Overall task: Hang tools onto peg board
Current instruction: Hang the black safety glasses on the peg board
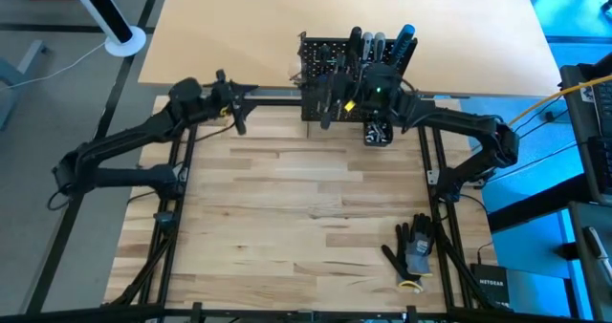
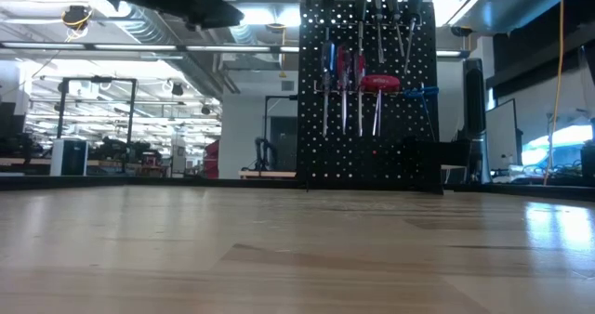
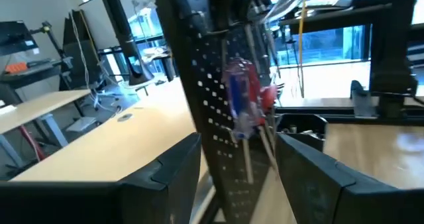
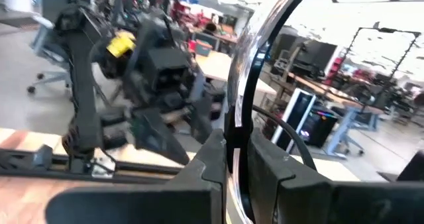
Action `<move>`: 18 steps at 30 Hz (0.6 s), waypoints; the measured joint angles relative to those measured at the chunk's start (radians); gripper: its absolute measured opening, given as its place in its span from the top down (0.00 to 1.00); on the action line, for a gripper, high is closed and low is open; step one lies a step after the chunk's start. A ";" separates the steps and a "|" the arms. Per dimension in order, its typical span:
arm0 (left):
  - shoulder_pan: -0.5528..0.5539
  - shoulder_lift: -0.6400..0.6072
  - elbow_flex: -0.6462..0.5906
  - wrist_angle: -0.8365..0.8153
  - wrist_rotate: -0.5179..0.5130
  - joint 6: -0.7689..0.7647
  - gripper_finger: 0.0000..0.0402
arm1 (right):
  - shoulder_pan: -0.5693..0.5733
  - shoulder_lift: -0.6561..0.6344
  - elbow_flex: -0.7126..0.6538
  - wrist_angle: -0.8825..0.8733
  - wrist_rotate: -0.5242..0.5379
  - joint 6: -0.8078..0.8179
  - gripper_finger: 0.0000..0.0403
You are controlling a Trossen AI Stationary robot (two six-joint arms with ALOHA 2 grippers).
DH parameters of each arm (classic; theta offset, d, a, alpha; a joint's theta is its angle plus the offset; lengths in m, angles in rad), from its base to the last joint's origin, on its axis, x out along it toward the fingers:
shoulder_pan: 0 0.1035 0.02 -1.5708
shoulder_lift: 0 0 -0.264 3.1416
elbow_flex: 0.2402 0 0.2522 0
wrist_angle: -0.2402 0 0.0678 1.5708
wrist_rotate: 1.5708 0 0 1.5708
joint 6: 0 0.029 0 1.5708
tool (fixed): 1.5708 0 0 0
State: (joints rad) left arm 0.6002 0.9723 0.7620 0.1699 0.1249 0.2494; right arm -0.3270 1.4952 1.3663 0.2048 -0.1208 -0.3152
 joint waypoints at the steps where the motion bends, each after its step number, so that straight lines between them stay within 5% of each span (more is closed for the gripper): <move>1: 0.015 0.022 0.017 0.000 0.014 0.002 0.54 | -0.014 0.000 0.007 0.001 -0.024 0.007 0.91; 10: 0.118 0.174 0.154 0.002 0.051 0.022 0.54 | -0.089 0.001 0.012 -0.021 -0.064 0.069 0.91; 18: 0.215 0.324 0.299 -0.004 0.278 0.012 0.54 | -0.132 0.009 0.012 -0.063 -0.003 0.122 0.91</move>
State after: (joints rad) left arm 0.8151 1.2962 1.0610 0.1661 0.4031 0.2610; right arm -0.4590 1.5043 1.3785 0.1420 -0.1236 -0.1932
